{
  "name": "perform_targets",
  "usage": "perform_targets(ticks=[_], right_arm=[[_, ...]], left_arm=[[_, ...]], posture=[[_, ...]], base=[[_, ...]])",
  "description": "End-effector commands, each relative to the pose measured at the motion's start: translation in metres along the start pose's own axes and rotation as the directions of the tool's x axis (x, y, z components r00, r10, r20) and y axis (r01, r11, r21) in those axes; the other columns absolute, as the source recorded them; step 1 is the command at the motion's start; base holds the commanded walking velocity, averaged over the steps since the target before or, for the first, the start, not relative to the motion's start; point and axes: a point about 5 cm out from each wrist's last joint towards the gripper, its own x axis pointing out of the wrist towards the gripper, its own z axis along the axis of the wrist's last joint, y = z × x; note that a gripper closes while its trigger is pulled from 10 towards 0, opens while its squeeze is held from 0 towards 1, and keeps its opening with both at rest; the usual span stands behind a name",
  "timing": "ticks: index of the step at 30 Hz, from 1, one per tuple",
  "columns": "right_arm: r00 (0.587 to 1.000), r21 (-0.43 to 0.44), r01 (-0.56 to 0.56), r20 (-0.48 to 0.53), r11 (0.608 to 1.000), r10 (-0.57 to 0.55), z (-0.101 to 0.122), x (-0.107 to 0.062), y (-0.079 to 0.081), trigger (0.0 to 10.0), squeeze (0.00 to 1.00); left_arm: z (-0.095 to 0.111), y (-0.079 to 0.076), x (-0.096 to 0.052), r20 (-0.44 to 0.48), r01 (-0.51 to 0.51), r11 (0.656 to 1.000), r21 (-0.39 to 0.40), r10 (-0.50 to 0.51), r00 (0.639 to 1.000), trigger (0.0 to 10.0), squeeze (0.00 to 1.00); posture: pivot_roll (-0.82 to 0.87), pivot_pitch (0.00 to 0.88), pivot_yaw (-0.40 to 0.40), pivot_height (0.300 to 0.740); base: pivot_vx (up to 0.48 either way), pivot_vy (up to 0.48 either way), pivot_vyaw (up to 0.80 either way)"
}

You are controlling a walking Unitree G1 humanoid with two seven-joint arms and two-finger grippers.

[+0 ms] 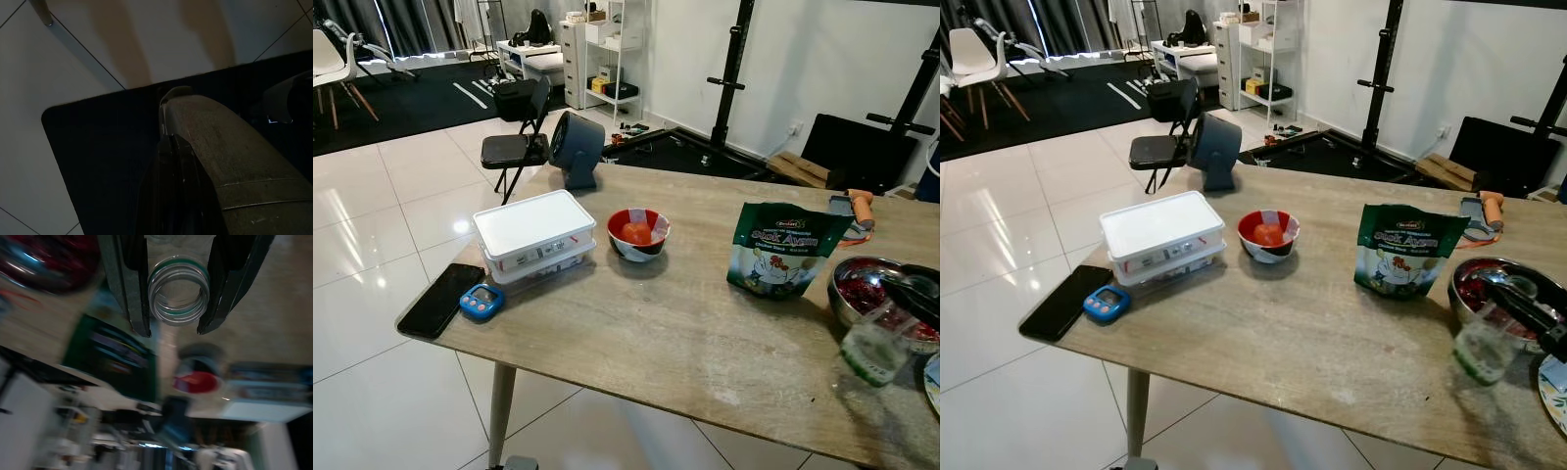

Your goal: Restocking fridge

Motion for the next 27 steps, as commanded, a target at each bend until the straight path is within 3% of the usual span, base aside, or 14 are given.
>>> perform_targets(ticks=[1,15,27], right_arm=[[0.998,0.016,-0.059,0.010,0.998,0.059,0.001,0.006,0.009,10.0,0.00],[0.975,0.005,-0.218,0.044,0.976,0.218,0.012,0.033,0.038,10.0,0.00],[0.981,0.010,-0.188,0.057,0.982,0.187,0.011,0.038,0.037,10.0,0.00]], left_arm=[[-0.008,-0.003,0.000,-0.033,0.012,1.000,-0.017,-0.013,0.999,10.0,0.00],[-0.006,-0.006,0.001,-0.037,0.024,1.000,-0.018,-0.024,0.999,10.0,0.00],[-0.006,-0.007,0.001,-0.040,0.025,1.000,-0.015,-0.025,0.999,10.0,0.00]], posture=[[-0.12,0.000,0.001,0.740],[-0.13,0.000,0.009,0.740],[-0.13,0.000,0.009,0.740]], base=[[0.000,0.000,0.00],[-0.034,0.000,0.00],[-0.265,0.000,0.00]])
